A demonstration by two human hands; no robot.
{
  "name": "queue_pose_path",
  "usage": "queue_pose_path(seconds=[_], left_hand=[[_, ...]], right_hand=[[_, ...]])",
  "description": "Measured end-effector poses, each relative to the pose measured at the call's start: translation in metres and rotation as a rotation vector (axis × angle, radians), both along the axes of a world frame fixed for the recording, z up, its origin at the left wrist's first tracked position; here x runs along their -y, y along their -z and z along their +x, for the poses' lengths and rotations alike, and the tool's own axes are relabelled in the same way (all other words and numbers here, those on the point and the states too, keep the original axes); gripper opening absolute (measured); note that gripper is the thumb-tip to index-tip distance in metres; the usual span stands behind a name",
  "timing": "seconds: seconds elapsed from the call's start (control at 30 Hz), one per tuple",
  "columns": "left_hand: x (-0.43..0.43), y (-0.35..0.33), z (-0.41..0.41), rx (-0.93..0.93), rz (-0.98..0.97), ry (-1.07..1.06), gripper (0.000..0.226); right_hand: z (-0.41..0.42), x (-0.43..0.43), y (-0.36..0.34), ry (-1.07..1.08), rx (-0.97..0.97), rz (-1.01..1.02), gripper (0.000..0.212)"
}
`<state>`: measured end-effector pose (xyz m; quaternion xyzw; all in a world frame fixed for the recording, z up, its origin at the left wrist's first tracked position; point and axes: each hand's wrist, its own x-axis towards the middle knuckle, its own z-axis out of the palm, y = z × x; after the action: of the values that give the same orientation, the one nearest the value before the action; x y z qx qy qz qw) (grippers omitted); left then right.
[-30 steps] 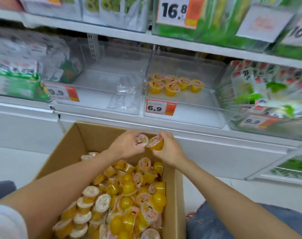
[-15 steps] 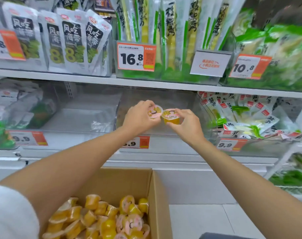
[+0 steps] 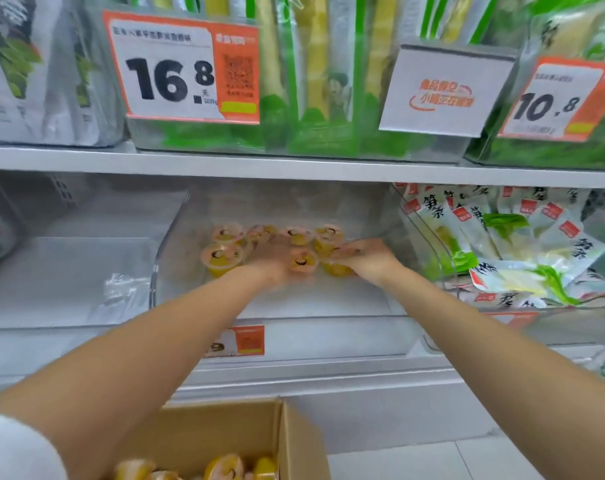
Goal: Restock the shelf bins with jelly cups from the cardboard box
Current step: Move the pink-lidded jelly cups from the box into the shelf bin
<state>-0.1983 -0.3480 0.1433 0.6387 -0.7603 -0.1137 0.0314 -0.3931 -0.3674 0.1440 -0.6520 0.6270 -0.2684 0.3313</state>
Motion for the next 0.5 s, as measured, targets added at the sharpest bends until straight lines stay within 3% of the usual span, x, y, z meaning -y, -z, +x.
queue_pose_path(seconds=[0.07,0.3,0.43,0.5], left_hand=[[-0.003,0.002,0.006,0.01,0.018,-0.031,0.062],[-0.006,0.006,0.009,0.135,0.077,-0.064,0.067],[-0.009,0.003,0.009,0.171,0.134,-0.072,0.065],[-0.015,-0.003,0.009,0.129,0.1,-0.086,0.067]], right_hand=[[-0.001,0.002,0.0,0.036,-0.001,0.022,0.022],[0.009,0.006,0.003,0.084,0.135,0.135,0.026],[0.014,0.0,0.0,0.036,-0.007,0.036,0.016],[0.013,-0.006,-0.005,-0.022,-0.166,-0.021,0.005]])
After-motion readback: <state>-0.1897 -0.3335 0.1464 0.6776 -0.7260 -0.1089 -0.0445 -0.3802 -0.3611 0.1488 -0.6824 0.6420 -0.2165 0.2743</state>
